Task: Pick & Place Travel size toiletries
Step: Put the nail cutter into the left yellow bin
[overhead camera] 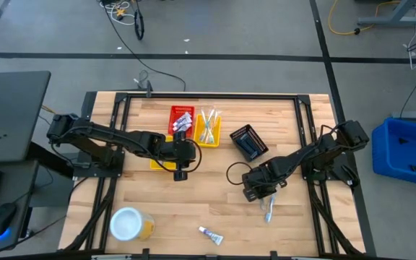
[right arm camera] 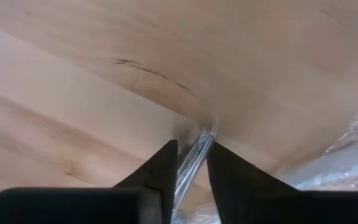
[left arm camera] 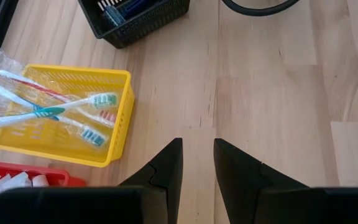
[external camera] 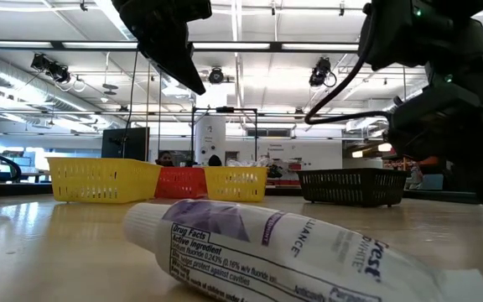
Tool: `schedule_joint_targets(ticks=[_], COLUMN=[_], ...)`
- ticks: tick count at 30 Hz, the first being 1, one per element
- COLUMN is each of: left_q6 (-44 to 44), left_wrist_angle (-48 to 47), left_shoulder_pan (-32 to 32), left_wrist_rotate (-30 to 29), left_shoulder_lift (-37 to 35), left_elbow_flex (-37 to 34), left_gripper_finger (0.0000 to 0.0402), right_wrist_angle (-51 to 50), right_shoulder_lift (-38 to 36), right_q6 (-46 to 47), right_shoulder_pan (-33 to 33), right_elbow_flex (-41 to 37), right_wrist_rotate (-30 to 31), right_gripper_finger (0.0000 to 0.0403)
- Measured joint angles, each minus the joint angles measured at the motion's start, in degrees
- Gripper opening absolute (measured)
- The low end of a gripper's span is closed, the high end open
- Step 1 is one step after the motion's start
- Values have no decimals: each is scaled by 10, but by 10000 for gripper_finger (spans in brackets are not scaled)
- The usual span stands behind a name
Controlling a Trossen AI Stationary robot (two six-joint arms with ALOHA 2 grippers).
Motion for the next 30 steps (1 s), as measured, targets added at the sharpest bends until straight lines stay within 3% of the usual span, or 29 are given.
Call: schedule_joint_targets(ticks=[5, 9, 16, 21, 24, 30], left_q6=[-10, -8, 1, 3, 2, 44], left_wrist_angle=[0, 2, 44, 78, 90, 72], left_shoulder_pan=[0, 0, 0, 0, -2, -2], left_wrist_rotate=[0, 0, 0, -1, -2, 1], left_shoulder_lift=[0, 0, 0, 0, -15, -78], left_elbow_flex=[0, 0, 0, 0, -1, -1], left_gripper_finger=[98, 98, 98, 98, 98, 98], right_wrist_angle=[-5, 0, 93, 181, 256, 407], right_shoulder_lift=[0, -11, -82, -149, -174, -185], right_q6=[-2, -30, -105, -260, -384, -599], right_shoulder_pan=[-1, -14, -52, -82, -91, -106], right_elbow_flex=[-1, -3, 0, 1, 1, 1], right_wrist_rotate=[2, -9, 94, 262, 334, 372], right_gripper_finger=[50, 36, 35, 34, 34, 36])
